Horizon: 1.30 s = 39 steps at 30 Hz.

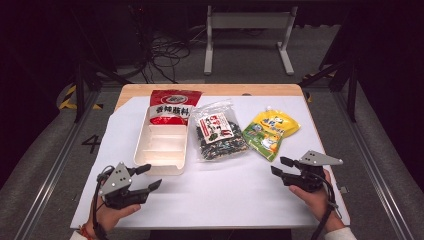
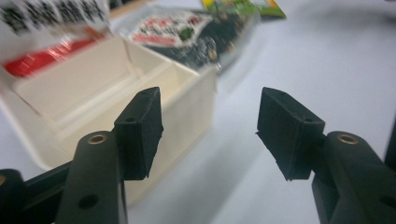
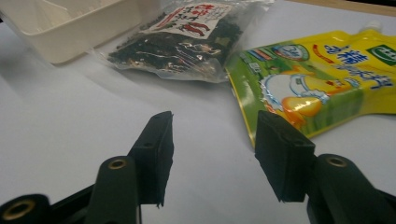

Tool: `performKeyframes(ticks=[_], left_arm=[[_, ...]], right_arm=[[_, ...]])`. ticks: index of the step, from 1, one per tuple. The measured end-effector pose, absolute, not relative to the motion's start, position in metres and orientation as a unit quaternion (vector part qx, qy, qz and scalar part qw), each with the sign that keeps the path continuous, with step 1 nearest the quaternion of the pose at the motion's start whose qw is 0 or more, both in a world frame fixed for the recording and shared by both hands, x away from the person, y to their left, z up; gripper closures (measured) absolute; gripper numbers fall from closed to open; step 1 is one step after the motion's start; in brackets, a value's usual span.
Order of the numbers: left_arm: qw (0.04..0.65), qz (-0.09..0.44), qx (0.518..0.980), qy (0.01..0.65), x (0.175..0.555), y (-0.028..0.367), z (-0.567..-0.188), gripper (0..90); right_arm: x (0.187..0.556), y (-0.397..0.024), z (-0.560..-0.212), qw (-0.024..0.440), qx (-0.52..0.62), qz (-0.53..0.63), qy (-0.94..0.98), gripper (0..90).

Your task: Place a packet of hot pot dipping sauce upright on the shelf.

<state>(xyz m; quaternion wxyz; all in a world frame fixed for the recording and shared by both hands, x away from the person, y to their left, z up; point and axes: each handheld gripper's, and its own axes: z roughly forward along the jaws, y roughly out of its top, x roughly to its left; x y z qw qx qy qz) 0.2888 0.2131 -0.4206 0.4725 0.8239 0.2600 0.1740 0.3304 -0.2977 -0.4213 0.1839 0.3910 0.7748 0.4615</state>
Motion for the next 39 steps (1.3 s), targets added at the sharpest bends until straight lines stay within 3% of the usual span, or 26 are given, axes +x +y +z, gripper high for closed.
performKeyframes(ticks=[4, 6, 7, 9, 17, 23, 25, 28, 30, 32, 35, 37, 38, 39], left_arm=[[0.459, 0.151, 0.835, 0.262, 0.285, 0.209, -0.437, 39.5], [0.442, 0.149, 0.848, 0.252, 0.284, 0.204, -0.446, 39.5], [0.417, 0.160, 0.862, 0.238, 0.285, 0.199, -0.451, 39.5], [0.424, 0.154, 0.859, 0.242, 0.288, 0.198, -0.452, 39.3], [0.430, 0.143, 0.858, 0.241, 0.290, 0.199, -0.452, 38.9], [0.428, 0.137, 0.861, 0.239, 0.292, 0.198, -0.454, 38.3], [0.426, 0.136, 0.862, 0.237, 0.292, 0.196, -0.454, 37.8], [0.421, 0.136, 0.866, 0.235, 0.292, 0.195, -0.455, 37.6], [0.420, 0.135, 0.866, 0.233, 0.292, 0.194, -0.455, 37.6], [0.421, 0.136, 0.866, 0.233, 0.292, 0.195, -0.454, 37.5], [0.422, 0.131, 0.866, 0.235, 0.293, 0.195, -0.455, 37.3], [0.420, 0.131, 0.867, 0.236, 0.293, 0.195, -0.456, 36.8], [0.419, 0.129, 0.868, 0.235, 0.293, 0.195, -0.456, 36.6], [0.419, 0.129, 0.868, 0.233, 0.293, 0.194, -0.456, 36.5]], right_arm=[[0.341, -0.285, -0.424, 0.167, 0.393, 0.460, 0.779, 51.0], [0.349, -0.275, -0.425, 0.170, 0.394, 0.453, 0.782, 48.7], [0.357, -0.265, -0.424, 0.176, 0.395, 0.451, 0.780, 43.4], [0.366, -0.257, -0.424, 0.178, 0.391, 0.449, 0.783, 43.0], [0.390, -0.236, -0.427, 0.168, 0.406, 0.458, 0.773, 50.2], [0.404, -0.230, -0.439, 0.153, 0.423, 0.448, 0.773, 65.7], [0.404, -0.230, -0.441, 0.150, 0.419, 0.450, 0.774, 78.5], [0.403, -0.229, -0.442, 0.151, 0.407, 0.448, 0.782, 89.9], [0.402, -0.228, -0.443, 0.145, 0.403, 0.446, 0.786, 88.8], [0.400, -0.228, -0.442, 0.155, 0.405, 0.445, 0.783, 72.4], [0.398, -0.232, -0.437, 0.164, 0.406, 0.451, 0.778, 71.7], [0.400, -0.236, -0.434, 0.175, 0.422, 0.452, 0.766, 56.0], [0.402, -0.237, -0.434, 0.184, 0.438, 0.446, 0.759, 51.4], [0.403, -0.238, -0.435, 0.178, 0.444, 0.448, 0.756, 52.4]])
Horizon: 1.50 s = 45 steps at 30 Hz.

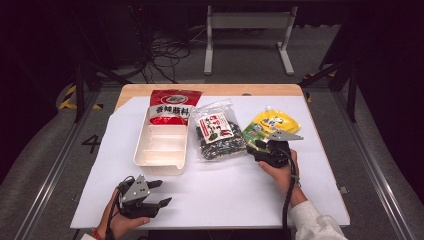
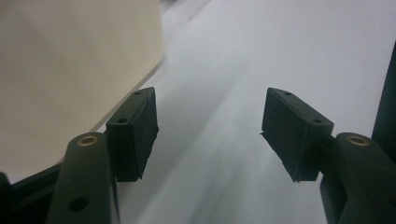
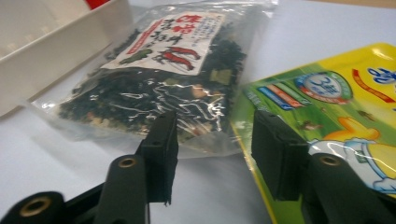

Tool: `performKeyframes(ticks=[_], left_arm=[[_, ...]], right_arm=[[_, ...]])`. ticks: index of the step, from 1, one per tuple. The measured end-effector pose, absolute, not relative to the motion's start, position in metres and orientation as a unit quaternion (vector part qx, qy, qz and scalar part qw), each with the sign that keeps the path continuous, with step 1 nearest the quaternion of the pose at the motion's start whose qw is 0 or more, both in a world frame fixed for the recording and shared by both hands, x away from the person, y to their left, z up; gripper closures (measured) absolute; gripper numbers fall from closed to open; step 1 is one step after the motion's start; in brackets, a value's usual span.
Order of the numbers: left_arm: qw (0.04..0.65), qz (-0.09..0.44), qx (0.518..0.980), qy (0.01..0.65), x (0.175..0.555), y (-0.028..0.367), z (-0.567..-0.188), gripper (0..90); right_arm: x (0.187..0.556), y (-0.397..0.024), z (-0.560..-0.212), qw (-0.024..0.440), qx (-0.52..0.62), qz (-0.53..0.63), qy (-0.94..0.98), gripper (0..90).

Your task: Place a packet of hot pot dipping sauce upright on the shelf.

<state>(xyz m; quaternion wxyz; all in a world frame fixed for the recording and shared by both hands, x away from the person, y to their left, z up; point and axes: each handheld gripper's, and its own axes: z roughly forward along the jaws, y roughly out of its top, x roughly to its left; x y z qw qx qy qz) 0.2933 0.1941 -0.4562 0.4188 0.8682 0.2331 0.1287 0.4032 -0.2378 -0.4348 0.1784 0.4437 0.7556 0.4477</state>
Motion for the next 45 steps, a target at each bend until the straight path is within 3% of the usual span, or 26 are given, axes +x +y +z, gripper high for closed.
performKeyframes(ticks=[11, 15, 26, 31, 33, 36, 39, 42, 45], left_arm=[[0.414, 0.127, 0.873, 0.227, 0.292, 0.191, -0.456, 36.8], [0.416, 0.126, 0.872, 0.225, 0.291, 0.193, -0.455, 35.8], [0.410, 0.122, 0.877, 0.216, 0.292, 0.187, -0.456, 36.1], [0.409, 0.118, 0.879, 0.215, 0.292, 0.188, -0.457, 35.3], [0.407, 0.117, 0.880, 0.214, 0.292, 0.187, -0.457, 35.1], [0.405, 0.118, 0.882, 0.210, 0.292, 0.185, -0.457, 35.0], [0.405, 0.117, 0.882, 0.211, 0.291, 0.185, -0.457, 34.9], [0.407, 0.116, 0.881, 0.212, 0.292, 0.185, -0.457, 34.9], [0.412, 0.114, 0.879, 0.213, 0.291, 0.186, -0.456, 34.9]], right_arm=[[0.408, -0.227, -0.446, 0.157, 0.458, 0.425, 0.765, 51.7], [0.400, -0.228, -0.442, 0.173, 0.466, 0.405, 0.767, 50.0], [0.407, -0.232, -0.456, 0.118, 0.508, 0.421, 0.742, 58.2], [0.406, -0.235, -0.453, 0.098, 0.523, 0.420, 0.735, 55.4], [0.406, -0.234, -0.456, 0.089, 0.530, 0.418, 0.733, 58.7], [0.407, -0.232, -0.458, 0.086, 0.534, 0.422, 0.727, 73.6], [0.408, -0.233, -0.459, 0.080, 0.538, 0.424, 0.725, 78.2], [0.407, -0.236, -0.459, 0.068, 0.536, 0.427, 0.725, 90.0], [0.400, -0.237, -0.458, 0.061, 0.525, 0.426, 0.734, 90.0]])
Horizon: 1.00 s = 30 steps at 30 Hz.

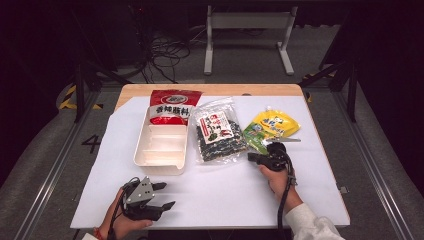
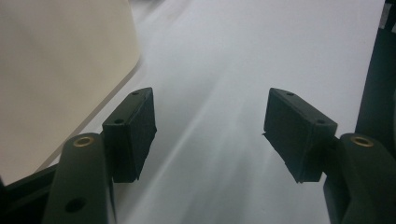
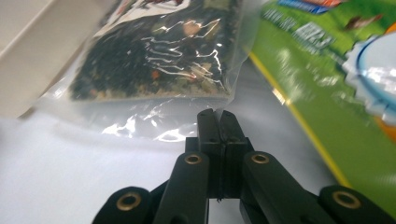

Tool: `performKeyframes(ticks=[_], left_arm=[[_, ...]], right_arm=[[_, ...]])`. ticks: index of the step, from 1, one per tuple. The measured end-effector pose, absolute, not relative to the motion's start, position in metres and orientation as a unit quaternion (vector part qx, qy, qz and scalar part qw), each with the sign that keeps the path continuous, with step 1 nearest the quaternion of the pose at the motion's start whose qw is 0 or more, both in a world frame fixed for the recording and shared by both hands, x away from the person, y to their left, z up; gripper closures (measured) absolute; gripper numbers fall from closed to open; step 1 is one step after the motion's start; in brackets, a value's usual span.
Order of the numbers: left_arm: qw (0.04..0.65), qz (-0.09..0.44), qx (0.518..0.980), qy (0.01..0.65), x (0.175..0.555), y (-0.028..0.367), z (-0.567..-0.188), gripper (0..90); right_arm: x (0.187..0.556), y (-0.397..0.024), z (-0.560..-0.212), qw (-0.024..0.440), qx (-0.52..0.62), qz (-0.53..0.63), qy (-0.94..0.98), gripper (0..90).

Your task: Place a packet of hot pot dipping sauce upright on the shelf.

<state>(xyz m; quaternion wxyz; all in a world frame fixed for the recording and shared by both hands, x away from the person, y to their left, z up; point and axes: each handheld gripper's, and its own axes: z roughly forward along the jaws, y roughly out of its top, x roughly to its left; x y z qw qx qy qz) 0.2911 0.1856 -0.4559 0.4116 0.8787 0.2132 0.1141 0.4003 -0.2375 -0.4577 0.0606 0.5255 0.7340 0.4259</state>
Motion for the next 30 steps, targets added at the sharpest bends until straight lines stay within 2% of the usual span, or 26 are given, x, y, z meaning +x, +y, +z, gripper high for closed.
performKeyframes(ticks=[5, 16, 20, 22, 26, 27, 28, 30], left_arm=[[0.417, 0.111, 0.877, 0.211, 0.289, 0.185, -0.454, 34.7], [0.428, 0.093, 0.874, 0.208, 0.287, 0.178, -0.452, 32.7], [0.421, 0.092, 0.878, 0.206, 0.289, 0.174, -0.453, 32.7], [0.421, 0.093, 0.879, 0.205, 0.289, 0.174, -0.454, 32.7], [0.421, 0.090, 0.878, 0.208, 0.291, 0.176, -0.455, 32.4], [0.421, 0.090, 0.878, 0.208, 0.291, 0.176, -0.455, 32.3], [0.421, 0.090, 0.879, 0.208, 0.291, 0.176, -0.455, 32.2], [0.421, 0.088, 0.879, 0.206, 0.291, 0.175, -0.456, 32.2]], right_arm=[[0.373, -0.247, -0.451, 0.039, 0.503, 0.423, 0.753, 90.0], [0.316, -0.280, -0.452, 0.036, 0.468, 0.394, 0.790, 90.0], [0.316, -0.281, -0.450, 0.054, 0.463, 0.384, 0.797, 77.7], [0.318, -0.279, -0.449, 0.064, 0.454, 0.376, 0.805, 65.9], [0.320, -0.280, -0.440, 0.076, 0.443, 0.382, 0.808, 49.4], [0.320, -0.280, -0.440, 0.076, 0.443, 0.382, 0.808, 49.4], [0.324, -0.282, -0.432, 0.071, 0.436, 0.396, 0.805, 43.9], [0.326, -0.283, -0.429, 0.075, 0.437, 0.402, 0.801, 42.4]])
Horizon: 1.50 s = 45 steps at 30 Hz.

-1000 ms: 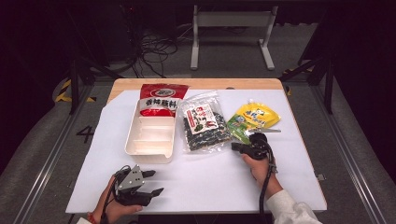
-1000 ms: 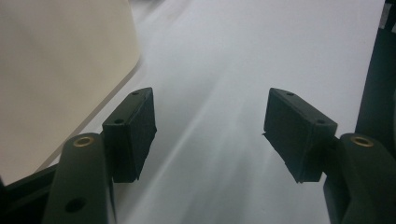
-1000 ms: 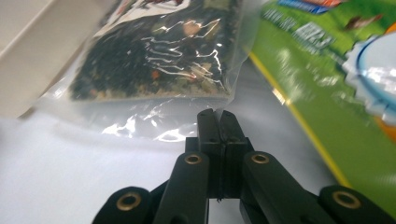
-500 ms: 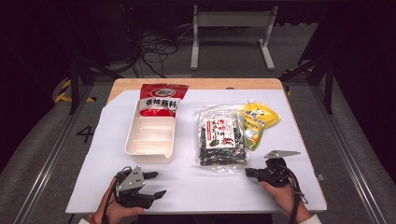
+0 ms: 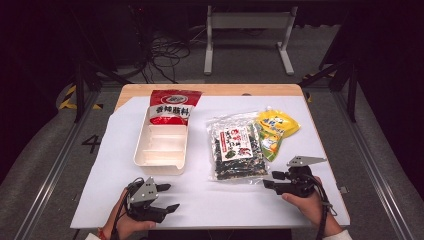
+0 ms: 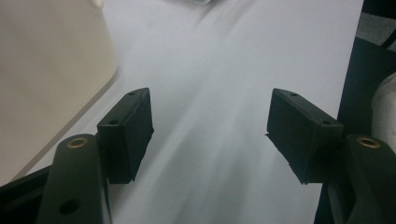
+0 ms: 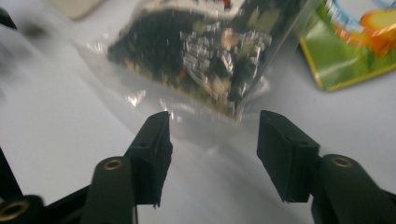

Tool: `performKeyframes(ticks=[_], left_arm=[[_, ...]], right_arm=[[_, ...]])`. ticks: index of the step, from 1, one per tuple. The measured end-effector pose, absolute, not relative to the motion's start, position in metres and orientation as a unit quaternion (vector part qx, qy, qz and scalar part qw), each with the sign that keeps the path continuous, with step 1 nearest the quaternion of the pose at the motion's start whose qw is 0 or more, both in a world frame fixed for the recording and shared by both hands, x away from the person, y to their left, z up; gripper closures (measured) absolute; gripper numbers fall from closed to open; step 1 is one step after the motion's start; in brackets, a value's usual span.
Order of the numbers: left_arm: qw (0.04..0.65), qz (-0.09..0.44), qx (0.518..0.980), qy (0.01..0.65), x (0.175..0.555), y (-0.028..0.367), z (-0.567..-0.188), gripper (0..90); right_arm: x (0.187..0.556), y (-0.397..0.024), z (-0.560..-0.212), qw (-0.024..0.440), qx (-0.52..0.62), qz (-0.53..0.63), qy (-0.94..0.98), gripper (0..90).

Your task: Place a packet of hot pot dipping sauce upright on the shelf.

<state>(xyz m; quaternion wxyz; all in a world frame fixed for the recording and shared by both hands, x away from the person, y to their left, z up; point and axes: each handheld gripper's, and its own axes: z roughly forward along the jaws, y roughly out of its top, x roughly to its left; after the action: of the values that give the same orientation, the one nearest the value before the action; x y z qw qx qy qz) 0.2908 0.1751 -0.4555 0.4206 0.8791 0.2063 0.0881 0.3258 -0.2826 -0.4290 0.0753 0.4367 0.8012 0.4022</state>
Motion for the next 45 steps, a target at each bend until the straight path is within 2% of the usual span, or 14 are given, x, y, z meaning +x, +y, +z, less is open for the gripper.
performKeyframes(ticks=[4, 7, 13, 17, 19, 22, 29, 33, 39, 45], left_arm=[[0.418, 0.088, 0.881, 0.202, 0.290, 0.173, -0.455, 32.1], [0.417, 0.087, 0.881, 0.204, 0.292, 0.172, -0.456, 31.8], [0.418, 0.085, 0.882, 0.201, 0.292, 0.169, -0.455, 30.6], [0.418, 0.084, 0.882, 0.201, 0.292, 0.169, -0.455, 30.3], [0.420, 0.083, 0.882, 0.200, 0.292, 0.167, -0.455, 30.0], [0.422, 0.084, 0.881, 0.199, 0.293, 0.166, -0.455, 29.9], [0.426, 0.073, 0.880, 0.197, 0.295, 0.160, -0.455, 29.2], [0.435, 0.062, 0.874, 0.207, 0.297, 0.156, -0.455, 26.5], [0.458, 0.049, 0.860, 0.220, 0.303, 0.145, -0.449, 22.2], [0.468, 0.089, 0.851, 0.221, 0.305, 0.127, -0.433, 18.8]], right_arm=[[0.338, -0.282, -0.415, 0.086, 0.434, 0.424, 0.790, 37.3], [0.347, -0.280, -0.420, 0.081, 0.444, 0.420, 0.787, 34.6], [0.370, -0.269, -0.440, 0.042, 0.441, 0.414, 0.796, 28.4], [0.379, -0.265, -0.448, 0.026, 0.451, 0.408, 0.794, 28.8], [0.386, -0.265, -0.452, 0.003, 0.458, 0.422, 0.783, 28.9], [0.391, -0.265, -0.454, -0.011, 0.458, 0.431, 0.777, 33.1], [0.397, -0.260, -0.456, -0.019, 0.449, 0.436, 0.780, 62.6], [0.391, -0.266, -0.453, -0.016, 0.424, 0.445, 0.789, 74.6], [0.373, -0.270, -0.447, 0.026, 0.361, 0.460, 0.811, 82.3], [0.363, -0.269, -0.448, 0.070, 0.298, 0.479, 0.823, 82.3]])
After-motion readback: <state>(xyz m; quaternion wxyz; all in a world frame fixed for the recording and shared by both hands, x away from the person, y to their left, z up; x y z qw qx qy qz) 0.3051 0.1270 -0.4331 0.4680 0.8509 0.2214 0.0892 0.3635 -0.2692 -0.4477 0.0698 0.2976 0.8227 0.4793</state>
